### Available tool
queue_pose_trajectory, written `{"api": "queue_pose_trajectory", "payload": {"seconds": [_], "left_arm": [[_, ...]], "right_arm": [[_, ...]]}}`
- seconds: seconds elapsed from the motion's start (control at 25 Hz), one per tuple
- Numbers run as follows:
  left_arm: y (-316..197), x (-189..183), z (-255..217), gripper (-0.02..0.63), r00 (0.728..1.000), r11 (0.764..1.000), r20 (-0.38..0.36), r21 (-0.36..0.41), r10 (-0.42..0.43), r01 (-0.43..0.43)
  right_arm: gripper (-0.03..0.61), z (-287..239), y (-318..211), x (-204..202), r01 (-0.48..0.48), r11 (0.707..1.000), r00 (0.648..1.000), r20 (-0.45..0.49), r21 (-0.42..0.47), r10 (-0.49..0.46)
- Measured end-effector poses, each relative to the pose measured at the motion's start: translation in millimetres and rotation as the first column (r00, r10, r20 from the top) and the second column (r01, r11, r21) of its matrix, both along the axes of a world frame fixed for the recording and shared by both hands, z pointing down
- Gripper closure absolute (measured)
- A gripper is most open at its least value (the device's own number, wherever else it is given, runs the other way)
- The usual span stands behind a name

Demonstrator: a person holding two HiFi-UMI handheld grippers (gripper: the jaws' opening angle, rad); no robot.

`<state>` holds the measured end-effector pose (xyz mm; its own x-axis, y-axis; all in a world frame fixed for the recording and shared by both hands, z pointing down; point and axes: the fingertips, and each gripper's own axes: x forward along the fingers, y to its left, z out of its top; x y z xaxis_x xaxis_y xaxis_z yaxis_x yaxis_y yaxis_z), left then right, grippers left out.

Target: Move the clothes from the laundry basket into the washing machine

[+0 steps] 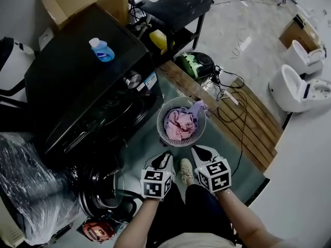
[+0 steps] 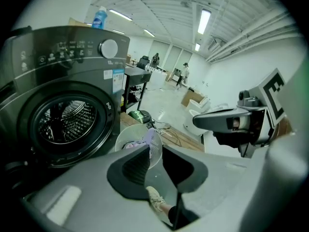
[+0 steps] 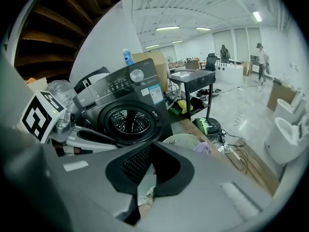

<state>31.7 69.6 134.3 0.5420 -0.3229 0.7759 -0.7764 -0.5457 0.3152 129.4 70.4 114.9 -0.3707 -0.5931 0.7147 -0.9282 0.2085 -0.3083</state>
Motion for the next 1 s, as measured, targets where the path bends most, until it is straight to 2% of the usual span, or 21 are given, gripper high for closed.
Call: {"api": "queue_pose_trajectory", "payload": {"seconds": [0.24, 0.56, 0.88, 1.0], "left_arm": [[-34, 8, 62, 0.496, 0.991, 0.992, 0.033, -0.023, 0.127, -0.126], [-71, 23, 188, 0.433, 0.977, 0.976, 0.037, -0.067, 0.212, -0.209], [-87, 61, 310, 0.355, 0.956, 0.956, 0.055, -0.06, 0.289, -0.286], [-89, 77, 352, 0.322, 0.933, 0.932, 0.055, -0.101, 0.355, -0.349]], "right_arm": [[0.557, 62, -12, 1, -0.079, 0.996, 0.997, 0.001, -0.046, 0.079], [0.557, 171, -30, 0, -0.168, 0.983, 0.984, 0.045, -0.072, 0.171], [0.557, 256, -32, 11, -0.146, 0.988, 0.986, 0.071, -0.046, 0.149], [0.557, 276, -37, 20, -0.14, 0.99, 0.988, 0.061, -0.009, 0.141]]}}
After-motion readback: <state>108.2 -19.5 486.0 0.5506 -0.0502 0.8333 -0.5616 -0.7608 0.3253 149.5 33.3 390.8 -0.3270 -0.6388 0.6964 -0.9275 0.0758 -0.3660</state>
